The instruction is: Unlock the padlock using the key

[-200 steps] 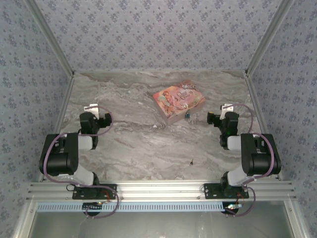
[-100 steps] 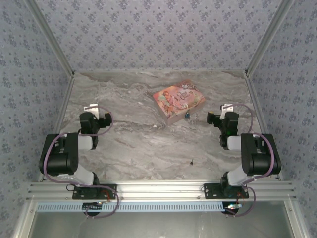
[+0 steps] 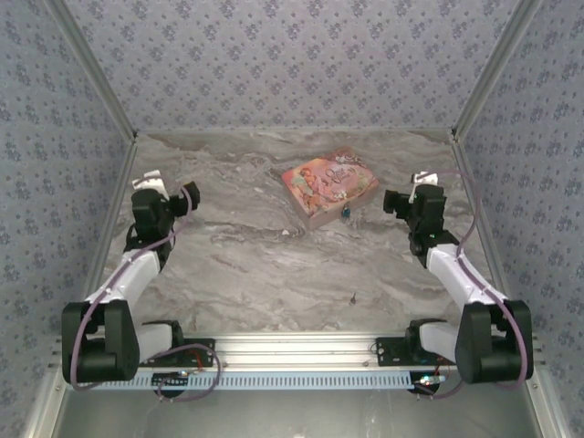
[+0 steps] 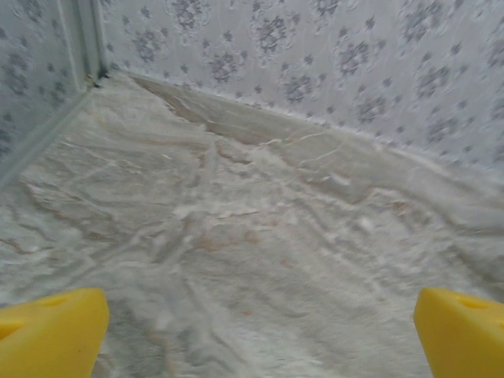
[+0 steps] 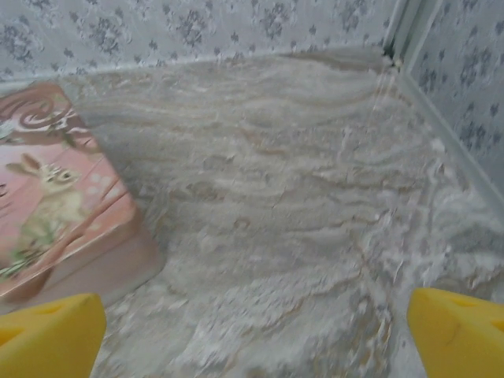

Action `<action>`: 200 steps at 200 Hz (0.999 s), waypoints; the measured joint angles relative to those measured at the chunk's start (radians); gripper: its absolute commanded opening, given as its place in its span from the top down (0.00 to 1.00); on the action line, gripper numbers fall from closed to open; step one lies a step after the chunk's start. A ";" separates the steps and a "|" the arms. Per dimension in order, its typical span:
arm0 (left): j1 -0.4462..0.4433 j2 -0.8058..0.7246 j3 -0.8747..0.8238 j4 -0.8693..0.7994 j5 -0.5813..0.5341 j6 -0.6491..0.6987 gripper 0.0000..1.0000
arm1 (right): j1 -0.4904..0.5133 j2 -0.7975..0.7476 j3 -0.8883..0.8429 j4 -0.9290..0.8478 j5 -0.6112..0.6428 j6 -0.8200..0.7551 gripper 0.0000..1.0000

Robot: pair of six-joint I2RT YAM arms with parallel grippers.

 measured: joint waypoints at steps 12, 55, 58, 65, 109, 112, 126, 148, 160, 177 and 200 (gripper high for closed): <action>-0.011 -0.010 0.018 -0.041 0.034 -0.067 0.01 | 0.037 -0.020 0.038 -0.115 0.016 0.048 0.00; -0.124 -0.052 0.019 -0.177 0.121 -0.225 0.00 | 0.202 -0.075 0.119 -0.460 0.052 0.188 0.03; -0.136 -0.055 0.019 -0.184 0.125 -0.235 0.00 | 0.212 -0.079 0.121 -0.478 0.051 0.196 0.04; -0.159 -0.061 0.018 -0.193 0.130 -0.251 0.01 | 0.236 -0.088 0.124 -0.521 0.049 0.219 0.05; -0.322 -0.047 0.010 -0.211 0.140 -0.330 0.00 | 0.405 -0.087 0.126 -0.750 0.008 0.376 0.19; -0.332 -0.041 0.010 -0.210 0.140 -0.333 0.00 | 0.418 -0.084 0.126 -0.761 0.003 0.385 0.20; -0.372 -0.006 0.011 -0.208 0.141 -0.345 0.01 | 0.486 -0.061 0.126 -0.814 -0.016 0.438 0.27; -0.409 0.060 0.016 -0.209 0.140 -0.360 0.01 | 0.586 -0.020 0.114 -0.858 -0.056 0.529 0.30; -0.421 0.091 0.028 -0.209 0.139 -0.365 0.01 | 0.630 -0.003 0.099 -0.871 -0.079 0.577 0.33; -0.432 0.113 0.049 -0.209 0.136 -0.367 0.00 | 0.672 0.011 0.066 -0.876 -0.114 0.639 0.40; -0.439 0.116 0.076 -0.207 0.132 -0.367 0.00 | 0.687 0.011 0.009 -0.875 -0.164 0.698 0.47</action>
